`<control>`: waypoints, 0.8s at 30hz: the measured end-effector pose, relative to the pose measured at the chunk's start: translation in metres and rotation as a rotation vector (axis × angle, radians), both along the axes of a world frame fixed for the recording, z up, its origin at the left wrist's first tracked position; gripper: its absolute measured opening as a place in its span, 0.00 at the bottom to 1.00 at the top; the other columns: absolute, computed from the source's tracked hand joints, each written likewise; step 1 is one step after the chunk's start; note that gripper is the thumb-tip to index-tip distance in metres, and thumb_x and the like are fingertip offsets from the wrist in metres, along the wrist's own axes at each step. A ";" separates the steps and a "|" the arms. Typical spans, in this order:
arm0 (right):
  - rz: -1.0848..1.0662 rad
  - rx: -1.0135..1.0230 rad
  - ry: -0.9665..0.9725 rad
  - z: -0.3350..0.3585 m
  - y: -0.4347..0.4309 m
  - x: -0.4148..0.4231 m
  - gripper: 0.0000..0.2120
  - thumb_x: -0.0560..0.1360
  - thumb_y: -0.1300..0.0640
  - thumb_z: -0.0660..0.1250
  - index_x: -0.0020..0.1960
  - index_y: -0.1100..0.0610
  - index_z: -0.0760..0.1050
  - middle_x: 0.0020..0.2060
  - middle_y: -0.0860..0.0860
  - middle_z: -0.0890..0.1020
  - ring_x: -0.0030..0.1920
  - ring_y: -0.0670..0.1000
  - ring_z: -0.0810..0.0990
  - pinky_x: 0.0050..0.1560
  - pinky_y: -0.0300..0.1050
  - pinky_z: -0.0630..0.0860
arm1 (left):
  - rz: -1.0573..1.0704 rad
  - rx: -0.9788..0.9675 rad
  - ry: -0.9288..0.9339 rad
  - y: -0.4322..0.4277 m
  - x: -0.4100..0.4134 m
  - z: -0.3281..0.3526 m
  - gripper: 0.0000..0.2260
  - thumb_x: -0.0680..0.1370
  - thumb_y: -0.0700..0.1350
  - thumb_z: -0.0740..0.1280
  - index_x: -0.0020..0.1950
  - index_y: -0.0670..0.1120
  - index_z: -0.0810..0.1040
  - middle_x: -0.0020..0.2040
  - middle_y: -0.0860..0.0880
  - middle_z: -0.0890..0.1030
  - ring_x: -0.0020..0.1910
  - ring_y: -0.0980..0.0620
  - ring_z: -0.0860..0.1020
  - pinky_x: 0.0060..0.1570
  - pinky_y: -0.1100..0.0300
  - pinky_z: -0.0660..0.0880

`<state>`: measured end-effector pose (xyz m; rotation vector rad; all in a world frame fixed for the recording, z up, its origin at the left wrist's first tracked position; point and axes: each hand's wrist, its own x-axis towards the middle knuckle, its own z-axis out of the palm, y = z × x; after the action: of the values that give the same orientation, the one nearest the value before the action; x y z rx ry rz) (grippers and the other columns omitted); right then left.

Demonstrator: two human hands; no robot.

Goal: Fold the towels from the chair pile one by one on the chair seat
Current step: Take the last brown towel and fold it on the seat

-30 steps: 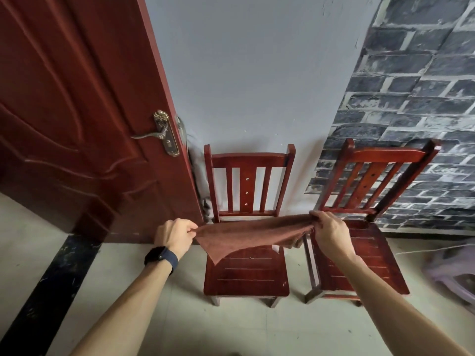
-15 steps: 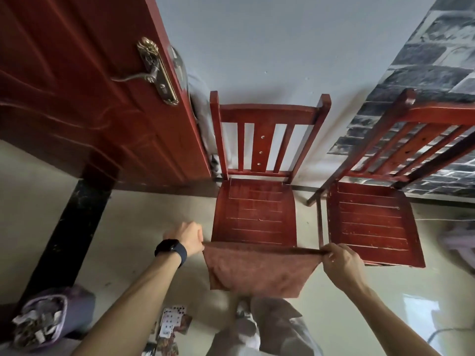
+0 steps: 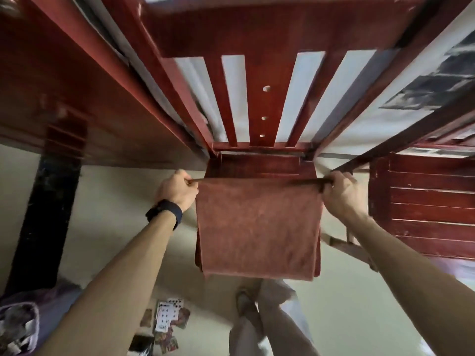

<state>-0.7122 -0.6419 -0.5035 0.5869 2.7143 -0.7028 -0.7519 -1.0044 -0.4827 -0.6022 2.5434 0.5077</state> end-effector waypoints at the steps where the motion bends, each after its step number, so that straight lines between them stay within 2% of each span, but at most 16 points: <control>1: -0.018 0.000 0.011 -0.012 0.000 -0.010 0.13 0.75 0.63 0.62 0.57 0.61 0.80 0.54 0.63 0.80 0.54 0.65 0.79 0.54 0.53 0.74 | 0.068 0.059 0.013 0.000 -0.010 -0.016 0.06 0.72 0.52 0.70 0.45 0.55 0.74 0.46 0.49 0.84 0.46 0.44 0.83 0.47 0.55 0.79; 4: -0.072 -0.037 0.019 -0.042 0.001 -0.026 0.14 0.75 0.64 0.61 0.58 0.62 0.80 0.54 0.64 0.81 0.56 0.63 0.78 0.54 0.47 0.71 | 0.190 0.173 0.056 -0.003 -0.028 -0.055 0.07 0.67 0.53 0.70 0.41 0.57 0.74 0.42 0.50 0.84 0.41 0.45 0.84 0.46 0.50 0.81; 6: -0.123 -0.088 0.029 -0.058 0.002 -0.025 0.15 0.77 0.63 0.62 0.61 0.60 0.79 0.56 0.62 0.82 0.57 0.60 0.79 0.52 0.42 0.68 | 0.229 0.230 0.098 0.003 -0.031 -0.066 0.06 0.69 0.50 0.71 0.42 0.56 0.75 0.41 0.52 0.84 0.41 0.46 0.84 0.47 0.50 0.82; 8: -0.175 -0.178 0.012 -0.066 0.001 -0.015 0.19 0.78 0.58 0.64 0.69 0.55 0.74 0.60 0.57 0.81 0.57 0.57 0.81 0.55 0.41 0.71 | 0.281 0.313 0.165 0.016 -0.027 -0.069 0.09 0.73 0.44 0.71 0.50 0.54 0.76 0.43 0.54 0.83 0.44 0.48 0.84 0.50 0.53 0.81; 9: -0.182 -0.209 -0.023 -0.068 0.000 -0.005 0.21 0.78 0.55 0.66 0.71 0.51 0.71 0.61 0.55 0.81 0.56 0.55 0.82 0.58 0.43 0.74 | 0.285 0.333 0.175 0.020 -0.021 -0.072 0.15 0.74 0.42 0.71 0.58 0.54 0.74 0.47 0.54 0.81 0.46 0.49 0.83 0.51 0.57 0.79; 11: -0.158 -0.211 -0.125 -0.072 -0.007 0.028 0.24 0.77 0.50 0.67 0.72 0.49 0.69 0.60 0.54 0.81 0.55 0.55 0.82 0.59 0.49 0.78 | 0.241 0.301 0.106 0.025 0.003 -0.078 0.25 0.74 0.42 0.72 0.68 0.56 0.69 0.53 0.54 0.79 0.49 0.50 0.79 0.48 0.60 0.73; 12: -0.150 -0.189 -0.180 -0.075 -0.011 0.050 0.23 0.77 0.48 0.68 0.70 0.51 0.71 0.59 0.54 0.81 0.54 0.55 0.83 0.58 0.50 0.78 | 0.220 0.268 0.069 0.025 0.019 -0.082 0.26 0.74 0.42 0.72 0.69 0.55 0.68 0.55 0.53 0.78 0.50 0.49 0.79 0.47 0.60 0.72; 17: -0.284 -0.109 -0.372 -0.093 -0.031 0.156 0.16 0.75 0.50 0.68 0.59 0.57 0.74 0.53 0.58 0.79 0.53 0.61 0.78 0.56 0.55 0.76 | 0.233 0.053 -0.115 0.018 0.114 -0.103 0.14 0.75 0.49 0.69 0.57 0.46 0.73 0.57 0.43 0.79 0.53 0.40 0.79 0.47 0.53 0.74; 20: -0.341 -0.091 -0.428 -0.105 -0.039 0.192 0.15 0.76 0.52 0.68 0.57 0.60 0.72 0.53 0.61 0.79 0.55 0.63 0.76 0.56 0.53 0.71 | 0.183 0.007 -0.250 0.017 0.163 -0.113 0.15 0.76 0.56 0.66 0.57 0.47 0.73 0.57 0.43 0.77 0.54 0.39 0.79 0.50 0.49 0.77; 24: -0.401 -0.111 -0.369 -0.115 -0.043 0.203 0.10 0.77 0.55 0.67 0.54 0.61 0.73 0.51 0.62 0.80 0.54 0.64 0.77 0.50 0.50 0.67 | 0.165 -0.030 -0.265 0.016 0.187 -0.125 0.15 0.77 0.53 0.67 0.57 0.47 0.70 0.56 0.43 0.76 0.55 0.39 0.79 0.50 0.49 0.75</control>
<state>-0.5088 -0.6852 -0.6183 1.1270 2.2238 -0.7436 -0.5649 -0.9879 -0.6073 -0.8365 2.2664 0.4150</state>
